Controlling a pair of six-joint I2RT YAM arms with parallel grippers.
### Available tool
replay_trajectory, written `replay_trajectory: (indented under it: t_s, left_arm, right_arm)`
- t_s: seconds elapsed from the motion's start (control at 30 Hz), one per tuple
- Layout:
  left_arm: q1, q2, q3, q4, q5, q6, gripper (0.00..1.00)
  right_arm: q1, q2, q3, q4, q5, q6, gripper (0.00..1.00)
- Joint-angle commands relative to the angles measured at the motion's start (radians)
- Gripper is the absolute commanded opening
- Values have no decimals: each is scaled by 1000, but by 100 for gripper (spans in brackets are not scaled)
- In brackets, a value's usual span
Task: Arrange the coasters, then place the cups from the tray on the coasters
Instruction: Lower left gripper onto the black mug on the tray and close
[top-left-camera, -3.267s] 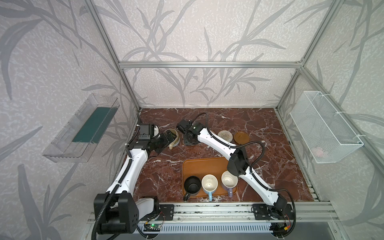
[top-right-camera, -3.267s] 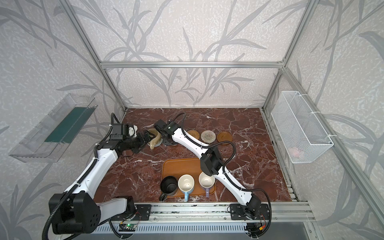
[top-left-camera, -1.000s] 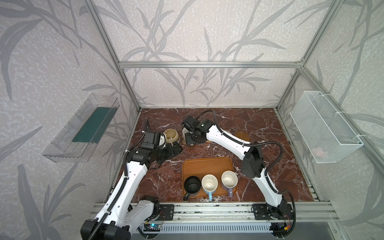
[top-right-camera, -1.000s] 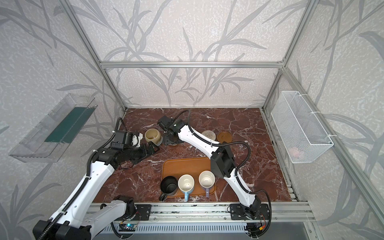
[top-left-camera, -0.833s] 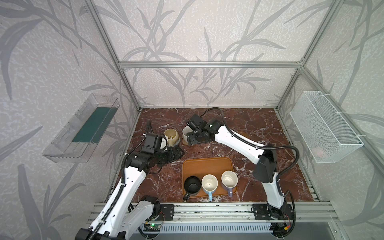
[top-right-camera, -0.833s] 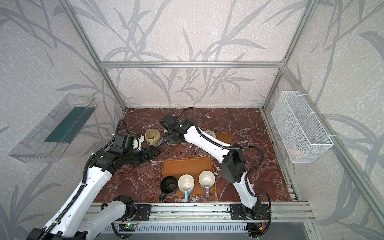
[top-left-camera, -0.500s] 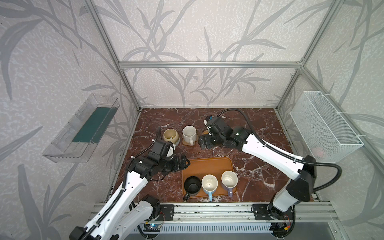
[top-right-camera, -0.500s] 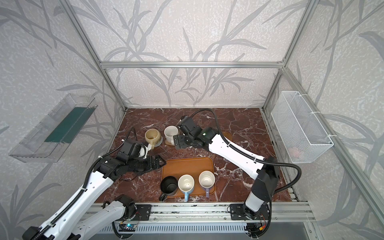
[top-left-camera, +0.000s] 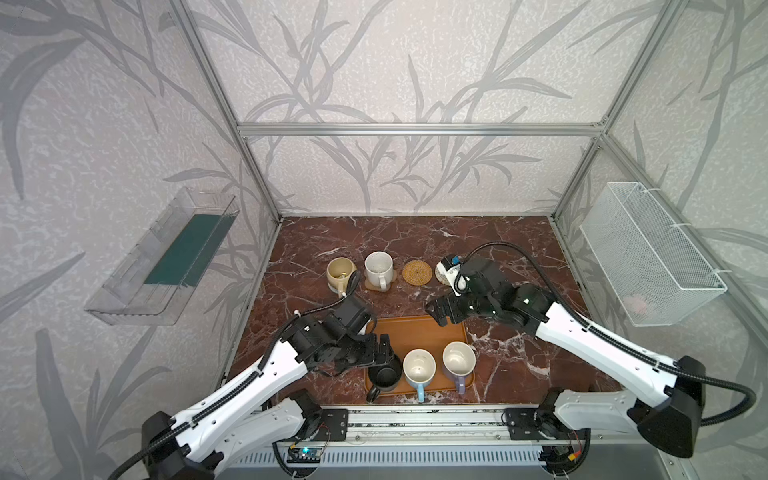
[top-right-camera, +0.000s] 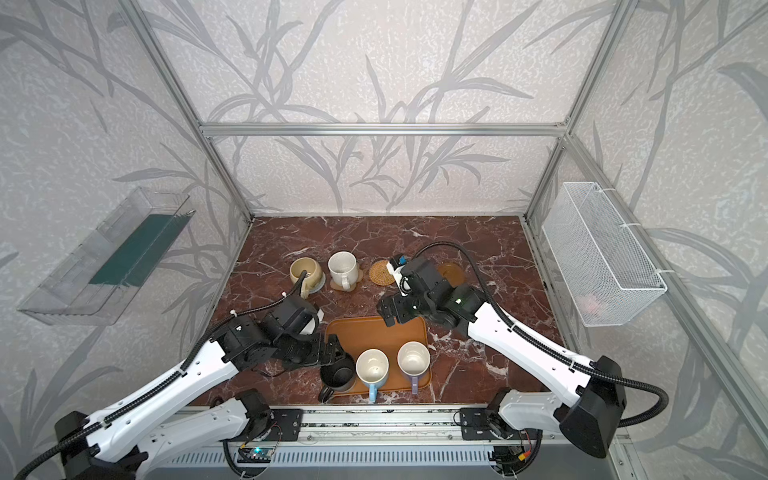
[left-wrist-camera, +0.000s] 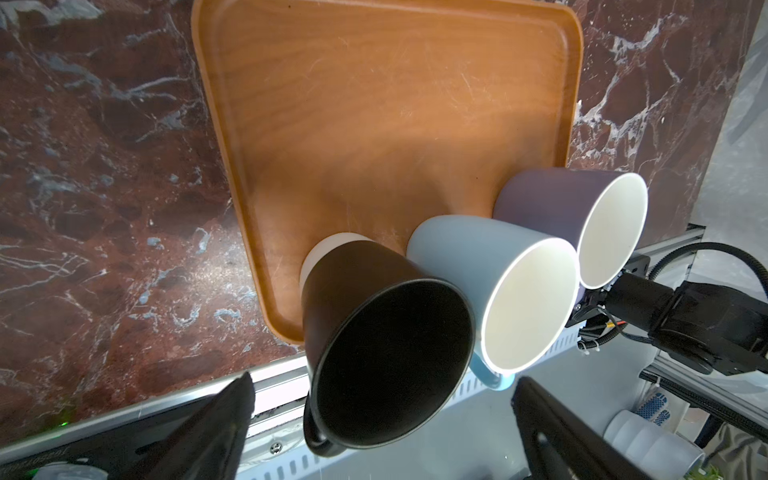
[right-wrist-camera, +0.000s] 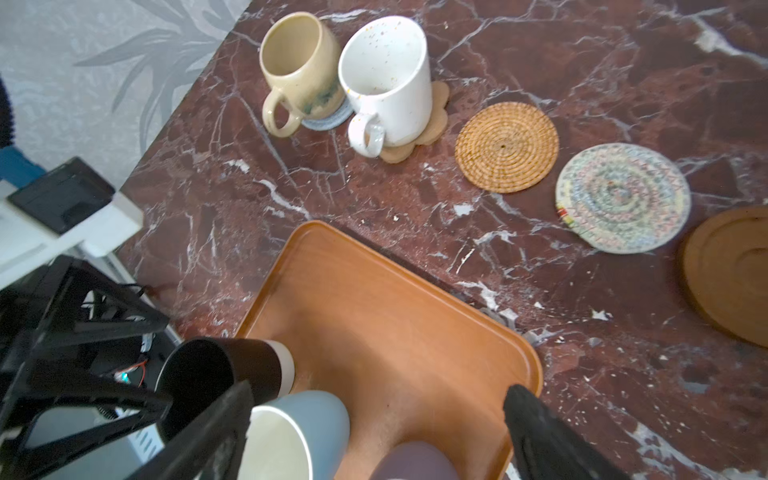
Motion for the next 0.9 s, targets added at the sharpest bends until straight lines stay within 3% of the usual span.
replay_trajectory:
  t_s: [0.0,0.13,0.47,0.87]
  left_arm:
    - [-59,-9,-9,-46,-102,-49,99]
    - [-162,-21,-24,-32,-195,-83,99]
    - [-352,12,-28,-35,-272,-147,99]
    - [-433,83,-73,-22,-307,-162,99]
  right_arm:
    - [-2,-46,-56,70,-128,-63,94]
    - [-2,-100,-112,93,-169,-85,94]
    - [-7,-152,-143,41,-71,-114,94]
    - [-6,-161,-167,75,-84,-118,95]
